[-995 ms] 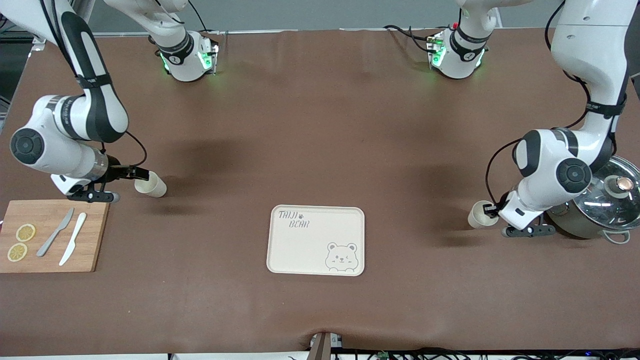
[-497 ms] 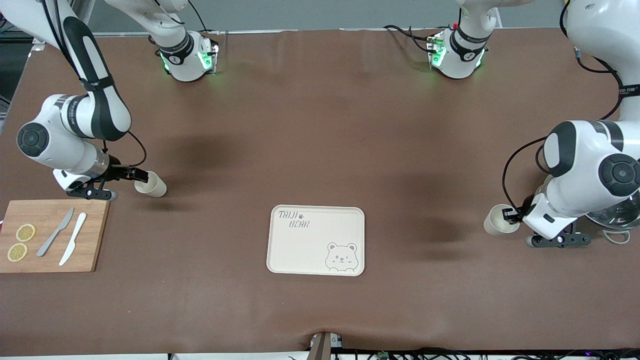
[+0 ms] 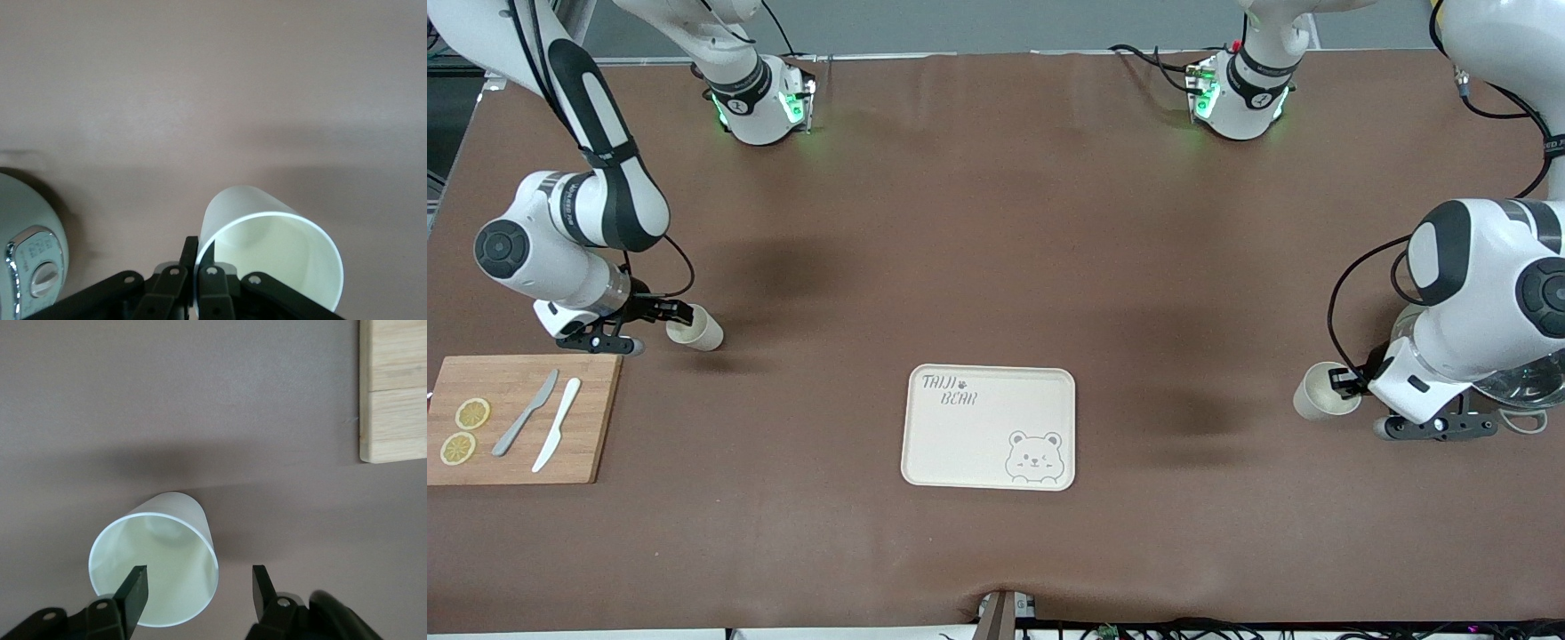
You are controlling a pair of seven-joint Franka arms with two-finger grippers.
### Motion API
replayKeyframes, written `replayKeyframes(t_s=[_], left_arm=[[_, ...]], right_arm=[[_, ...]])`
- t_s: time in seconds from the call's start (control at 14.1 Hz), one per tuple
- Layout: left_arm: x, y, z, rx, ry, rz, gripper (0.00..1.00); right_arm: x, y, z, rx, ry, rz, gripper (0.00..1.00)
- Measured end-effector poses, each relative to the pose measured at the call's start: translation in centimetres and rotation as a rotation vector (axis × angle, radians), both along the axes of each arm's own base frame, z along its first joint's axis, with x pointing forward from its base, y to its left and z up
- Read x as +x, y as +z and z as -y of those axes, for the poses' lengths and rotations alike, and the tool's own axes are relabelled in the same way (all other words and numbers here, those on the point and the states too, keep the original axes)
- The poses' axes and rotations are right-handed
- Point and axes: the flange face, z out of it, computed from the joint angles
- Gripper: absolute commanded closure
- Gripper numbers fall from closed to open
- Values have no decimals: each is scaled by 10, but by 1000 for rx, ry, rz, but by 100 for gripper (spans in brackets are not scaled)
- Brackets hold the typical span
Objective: Place white IKEA cup upright on tray with both arms
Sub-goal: 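Close the right gripper and the left gripper around the cup rims, then carry the cup onto the tray with the left gripper while the right gripper lifts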
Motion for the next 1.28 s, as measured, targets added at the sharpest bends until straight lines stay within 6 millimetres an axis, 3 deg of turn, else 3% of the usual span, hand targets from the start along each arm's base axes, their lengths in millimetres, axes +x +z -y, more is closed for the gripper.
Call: replayKeyframes(t_s=[0.14, 0.28, 0.57, 0.78, 0.99, 1.28], left_arm=[[-2, 0, 21, -7, 15, 0, 100], [-6, -2, 53, -9, 34, -5, 100], [-18, -2, 120, -16, 57, -4, 100], [-31, 2, 190, -33, 102, 11, 100], [-39, -16, 252, -51, 155, 12, 100], [-39, -61, 306, -111, 238, 52, 100]], right_arm=[[-1, -3, 0, 1, 0, -5, 78], [-1, -7, 0, 1, 0, -3, 100], [-2, -11, 0, 1, 0, 0, 100], [3, -2, -1, 4, 1, -33, 100], [23, 31, 1, 10, 2, -88, 100], [44, 76, -7, 22, 13, -135, 100]])
